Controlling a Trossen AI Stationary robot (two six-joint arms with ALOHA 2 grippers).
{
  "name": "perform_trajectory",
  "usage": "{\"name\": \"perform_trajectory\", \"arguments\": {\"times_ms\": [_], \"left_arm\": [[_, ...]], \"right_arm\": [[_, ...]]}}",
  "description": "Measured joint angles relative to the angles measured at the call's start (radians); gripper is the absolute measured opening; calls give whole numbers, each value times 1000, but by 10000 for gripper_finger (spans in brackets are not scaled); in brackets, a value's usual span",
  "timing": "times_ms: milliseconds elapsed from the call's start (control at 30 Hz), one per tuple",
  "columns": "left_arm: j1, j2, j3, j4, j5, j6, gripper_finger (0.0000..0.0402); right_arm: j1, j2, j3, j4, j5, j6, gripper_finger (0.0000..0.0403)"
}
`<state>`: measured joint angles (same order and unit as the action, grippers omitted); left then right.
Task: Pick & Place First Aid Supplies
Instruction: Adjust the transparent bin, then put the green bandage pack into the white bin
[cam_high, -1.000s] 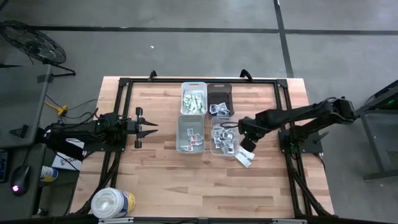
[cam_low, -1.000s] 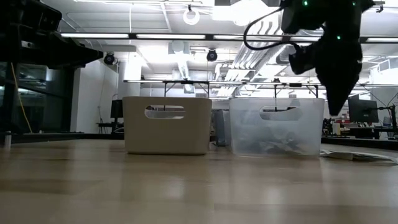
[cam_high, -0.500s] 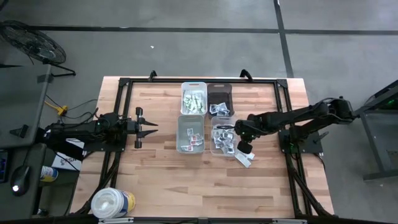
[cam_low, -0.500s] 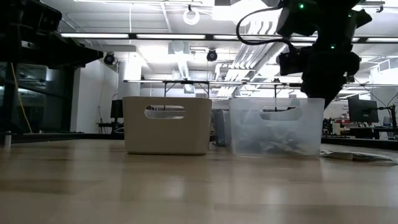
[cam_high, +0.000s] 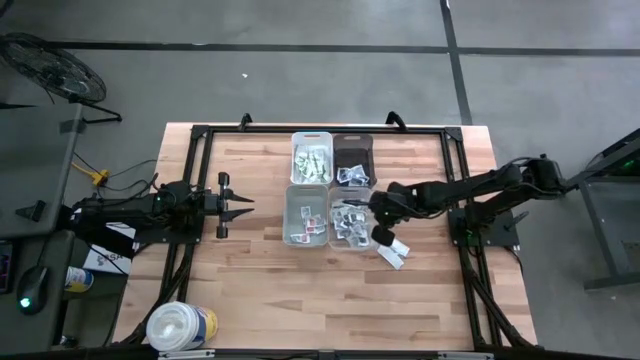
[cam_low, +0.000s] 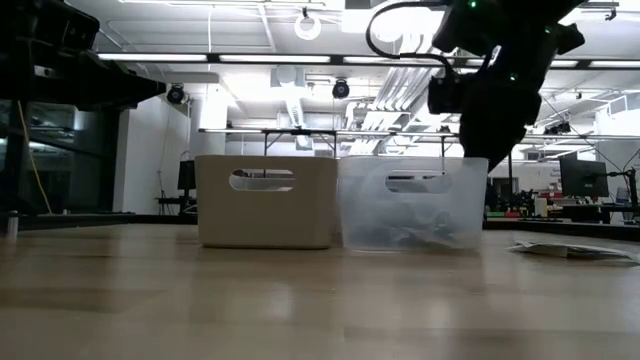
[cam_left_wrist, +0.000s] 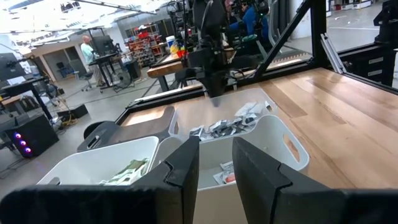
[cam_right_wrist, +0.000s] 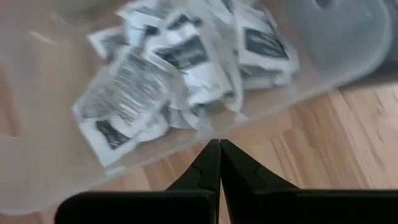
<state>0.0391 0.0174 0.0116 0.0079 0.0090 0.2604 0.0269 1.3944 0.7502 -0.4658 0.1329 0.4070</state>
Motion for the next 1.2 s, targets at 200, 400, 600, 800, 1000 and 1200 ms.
{"name": "perform_trajectory", "arguments": {"times_ms": [200, 400, 600, 800, 1000, 1200], "left_arm": [[0, 0, 0, 0, 0, 0, 96], [0, 0, 0, 0, 0, 0, 96], [0, 0, 0, 0, 0, 0, 96], [0, 0, 0, 0, 0, 0, 96], [0, 0, 0, 0, 0, 0, 96], [0, 0, 0, 0, 0, 0, 96]], "right_arm": [[23, -35, 4, -68, -22, 152, 0], [63, -63, 35, -269, -161, 556, 1], [113, -60, 8, -340, -223, 783, 28], [142, -59, -13, -335, -234, 874, 112], [158, -59, -14, -383, -261, 840, 180], [189, -53, -14, -391, -219, 637, 183]]}}
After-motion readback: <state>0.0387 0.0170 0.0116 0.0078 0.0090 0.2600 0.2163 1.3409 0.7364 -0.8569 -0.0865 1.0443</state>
